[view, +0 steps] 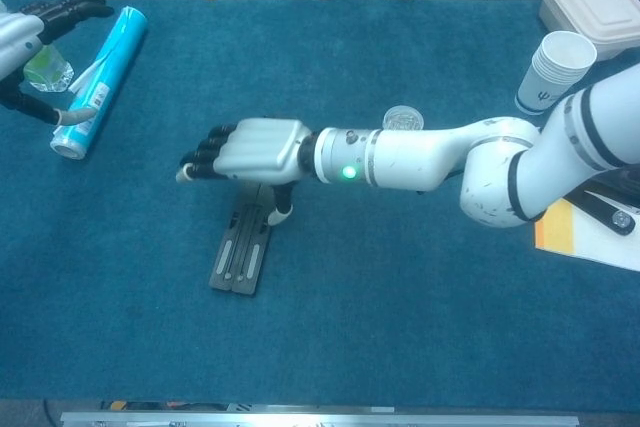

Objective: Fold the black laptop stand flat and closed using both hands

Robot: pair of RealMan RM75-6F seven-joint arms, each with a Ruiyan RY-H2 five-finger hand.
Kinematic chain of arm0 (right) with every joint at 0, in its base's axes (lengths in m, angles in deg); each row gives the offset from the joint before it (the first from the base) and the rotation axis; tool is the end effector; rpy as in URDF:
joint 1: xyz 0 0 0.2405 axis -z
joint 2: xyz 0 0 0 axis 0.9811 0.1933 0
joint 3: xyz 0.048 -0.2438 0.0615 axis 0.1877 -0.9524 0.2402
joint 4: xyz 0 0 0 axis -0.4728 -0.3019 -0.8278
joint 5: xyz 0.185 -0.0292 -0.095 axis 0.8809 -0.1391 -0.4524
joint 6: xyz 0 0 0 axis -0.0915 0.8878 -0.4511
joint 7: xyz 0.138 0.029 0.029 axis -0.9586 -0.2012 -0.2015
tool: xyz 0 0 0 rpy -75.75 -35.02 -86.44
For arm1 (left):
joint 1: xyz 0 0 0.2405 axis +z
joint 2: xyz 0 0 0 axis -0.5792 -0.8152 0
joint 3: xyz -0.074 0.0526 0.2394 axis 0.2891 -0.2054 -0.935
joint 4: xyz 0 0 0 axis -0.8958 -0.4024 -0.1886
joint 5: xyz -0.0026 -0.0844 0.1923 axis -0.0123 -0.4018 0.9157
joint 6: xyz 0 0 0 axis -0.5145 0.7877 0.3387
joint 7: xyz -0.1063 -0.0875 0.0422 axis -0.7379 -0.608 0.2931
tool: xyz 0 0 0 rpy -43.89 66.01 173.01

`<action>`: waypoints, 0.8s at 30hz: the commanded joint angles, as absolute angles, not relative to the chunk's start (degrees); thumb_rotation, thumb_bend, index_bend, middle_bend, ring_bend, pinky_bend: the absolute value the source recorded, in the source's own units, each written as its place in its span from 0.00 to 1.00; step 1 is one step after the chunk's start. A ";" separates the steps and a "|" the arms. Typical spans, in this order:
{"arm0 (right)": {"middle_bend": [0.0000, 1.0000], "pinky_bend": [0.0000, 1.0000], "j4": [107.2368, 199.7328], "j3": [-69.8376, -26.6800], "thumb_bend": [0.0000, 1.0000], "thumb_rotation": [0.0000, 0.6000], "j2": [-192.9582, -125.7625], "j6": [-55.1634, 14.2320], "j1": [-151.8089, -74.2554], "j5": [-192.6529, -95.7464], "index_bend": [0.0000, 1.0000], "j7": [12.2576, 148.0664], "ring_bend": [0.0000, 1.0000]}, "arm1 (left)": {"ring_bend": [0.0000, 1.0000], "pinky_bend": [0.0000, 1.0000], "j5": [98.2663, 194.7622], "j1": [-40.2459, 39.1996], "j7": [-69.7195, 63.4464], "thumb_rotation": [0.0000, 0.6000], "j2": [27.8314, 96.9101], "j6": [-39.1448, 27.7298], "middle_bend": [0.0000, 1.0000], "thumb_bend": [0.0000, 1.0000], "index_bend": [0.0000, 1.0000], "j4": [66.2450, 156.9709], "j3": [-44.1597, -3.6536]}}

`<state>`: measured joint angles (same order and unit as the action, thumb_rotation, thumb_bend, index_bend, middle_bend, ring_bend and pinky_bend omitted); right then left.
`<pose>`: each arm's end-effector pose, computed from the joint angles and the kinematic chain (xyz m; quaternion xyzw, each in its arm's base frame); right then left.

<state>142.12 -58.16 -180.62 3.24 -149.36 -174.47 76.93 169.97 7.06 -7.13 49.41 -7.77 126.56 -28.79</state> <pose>-0.0149 -0.3259 -0.1365 0.9252 -0.1354 0.3272 0.1367 -0.2396 0.2957 0.0918 -0.7110 -0.3723 -0.4072 0.4360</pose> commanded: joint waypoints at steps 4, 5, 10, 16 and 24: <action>0.03 0.01 148.97 -54.41 0.10 1.00 -175.46 -4.45 -141.56 -167.23 0.00 88.66 0.00 | 0.00 0.00 169.61 7.12 -4.74 1.00 48.66 -7.99 0.00 0.22 0.00 126.34 -28.47; 0.03 0.01 150.60 -54.02 0.10 1.00 -174.29 -6.08 -139.79 -165.64 0.00 91.38 0.00 | 0.00 0.00 169.36 7.23 -4.03 1.00 48.51 -8.13 0.00 0.22 0.00 126.27 -28.37; 0.12 0.01 157.42 -53.24 0.11 1.00 -169.29 -13.54 -132.63 -160.14 0.00 100.10 0.00 | 0.00 0.00 168.10 8.18 -1.30 1.00 48.23 -9.30 0.00 0.22 0.00 126.25 -28.06; 0.21 0.03 164.01 -53.07 0.19 1.00 -163.09 -21.88 -124.80 -155.92 0.04 104.25 0.02 | 0.00 0.00 165.88 10.30 2.11 1.00 48.33 -12.62 0.00 0.22 0.00 125.83 -27.12; 0.24 0.06 169.63 -54.64 0.21 1.00 -155.55 -28.64 -116.05 -152.75 0.10 105.38 0.04 | 0.00 0.00 164.88 13.69 3.65 1.00 48.11 -17.97 0.00 0.22 0.00 125.37 -26.43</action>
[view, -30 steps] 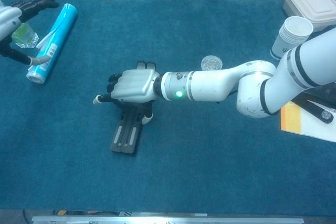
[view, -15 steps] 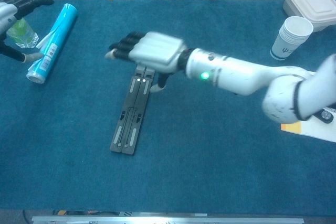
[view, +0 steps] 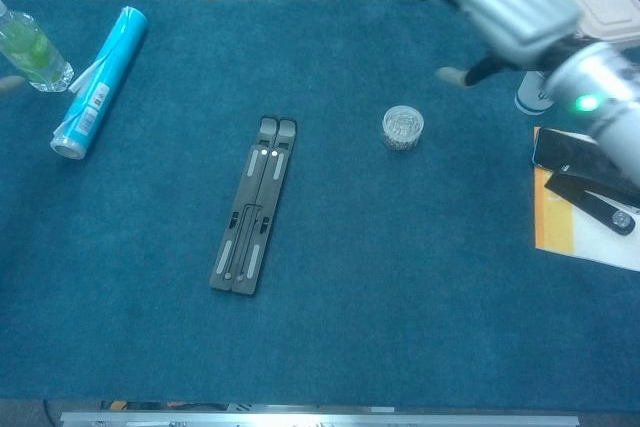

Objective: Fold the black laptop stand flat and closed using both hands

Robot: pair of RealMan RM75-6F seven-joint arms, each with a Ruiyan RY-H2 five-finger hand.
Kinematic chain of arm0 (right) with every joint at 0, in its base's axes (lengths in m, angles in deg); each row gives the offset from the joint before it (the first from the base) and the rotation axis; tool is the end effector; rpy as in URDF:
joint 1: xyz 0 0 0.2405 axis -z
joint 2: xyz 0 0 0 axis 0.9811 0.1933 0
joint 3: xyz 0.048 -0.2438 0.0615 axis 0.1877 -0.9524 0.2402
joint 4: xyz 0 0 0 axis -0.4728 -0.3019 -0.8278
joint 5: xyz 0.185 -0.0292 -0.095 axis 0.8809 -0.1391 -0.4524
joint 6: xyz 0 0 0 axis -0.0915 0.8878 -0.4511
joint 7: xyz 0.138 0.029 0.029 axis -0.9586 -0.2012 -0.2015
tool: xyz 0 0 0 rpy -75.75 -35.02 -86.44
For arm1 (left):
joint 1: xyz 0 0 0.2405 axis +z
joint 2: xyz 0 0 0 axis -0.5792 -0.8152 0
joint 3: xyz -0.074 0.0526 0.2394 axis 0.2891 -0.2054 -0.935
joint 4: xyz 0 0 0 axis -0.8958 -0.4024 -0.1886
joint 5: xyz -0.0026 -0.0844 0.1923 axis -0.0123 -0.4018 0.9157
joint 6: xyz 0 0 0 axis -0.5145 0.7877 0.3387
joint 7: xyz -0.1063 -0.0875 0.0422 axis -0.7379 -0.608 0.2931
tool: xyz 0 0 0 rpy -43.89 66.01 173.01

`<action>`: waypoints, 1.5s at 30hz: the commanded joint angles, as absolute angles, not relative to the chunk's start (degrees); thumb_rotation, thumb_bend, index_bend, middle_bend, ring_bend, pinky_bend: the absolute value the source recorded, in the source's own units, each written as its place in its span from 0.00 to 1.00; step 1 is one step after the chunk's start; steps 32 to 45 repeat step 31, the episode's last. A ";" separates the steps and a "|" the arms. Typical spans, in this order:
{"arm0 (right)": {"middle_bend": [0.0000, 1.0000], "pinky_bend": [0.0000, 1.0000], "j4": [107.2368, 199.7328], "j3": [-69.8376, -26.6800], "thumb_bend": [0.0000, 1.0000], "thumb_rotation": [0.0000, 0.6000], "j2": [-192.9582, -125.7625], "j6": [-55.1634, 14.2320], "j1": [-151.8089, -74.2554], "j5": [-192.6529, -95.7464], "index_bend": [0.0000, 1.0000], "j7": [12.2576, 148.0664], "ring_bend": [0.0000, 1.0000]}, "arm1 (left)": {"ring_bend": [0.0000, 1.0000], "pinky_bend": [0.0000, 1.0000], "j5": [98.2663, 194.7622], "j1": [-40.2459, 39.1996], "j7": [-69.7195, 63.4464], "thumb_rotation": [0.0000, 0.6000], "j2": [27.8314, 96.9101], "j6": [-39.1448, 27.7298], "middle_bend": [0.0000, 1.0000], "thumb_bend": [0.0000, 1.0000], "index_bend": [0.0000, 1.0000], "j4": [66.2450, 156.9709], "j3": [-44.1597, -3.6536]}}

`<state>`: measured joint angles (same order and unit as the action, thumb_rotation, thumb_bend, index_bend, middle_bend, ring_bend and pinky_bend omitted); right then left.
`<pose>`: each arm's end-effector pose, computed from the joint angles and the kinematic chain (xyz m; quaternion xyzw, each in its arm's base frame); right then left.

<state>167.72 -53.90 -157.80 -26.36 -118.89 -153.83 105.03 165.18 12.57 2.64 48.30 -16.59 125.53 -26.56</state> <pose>-0.1610 -0.3302 0.0396 0.7380 -0.2547 0.3972 0.4823 -0.2684 0.2866 0.1308 -0.6614 -0.3166 -0.3914 0.5560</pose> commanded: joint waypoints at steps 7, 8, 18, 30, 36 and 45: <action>0.24 0.06 172.54 -56.29 0.21 1.00 -151.50 -34.78 -109.06 -153.39 0.10 103.82 0.04 | 0.00 0.00 164.03 17.60 5.60 1.00 46.50 -21.70 0.00 0.22 0.00 127.95 -27.38; 0.24 0.06 172.81 -56.68 0.21 1.00 -151.00 -35.90 -107.93 -153.83 0.10 103.92 0.04 | 0.00 0.00 163.87 18.30 5.86 1.00 46.12 -22.28 0.00 0.22 0.00 128.53 -27.58; 0.24 0.06 173.59 -58.13 0.21 1.00 -148.50 -42.00 -99.80 -154.99 0.10 101.66 0.04 | 0.00 0.00 165.10 23.06 7.90 1.00 43.56 -25.72 0.00 0.22 0.00 131.98 -30.13; 0.24 0.06 172.59 -56.80 0.21 1.00 -147.52 -43.19 -95.94 -156.79 0.10 99.37 0.04 | 0.00 0.00 164.95 24.70 8.79 1.00 42.67 -26.46 0.00 0.22 0.00 134.49 -29.43; 0.24 0.06 172.62 -56.64 0.21 1.00 -147.44 -43.39 -95.76 -157.08 0.10 99.33 0.04 | 0.00 0.00 165.00 24.70 8.82 1.00 42.70 -26.42 0.00 0.22 0.00 134.52 -29.36; 0.24 0.06 172.62 -56.64 0.21 1.00 -147.44 -43.39 -95.76 -157.08 0.10 99.33 0.04 | 0.00 0.00 165.00 24.70 8.82 1.00 42.70 -26.42 0.00 0.22 0.00 134.52 -29.36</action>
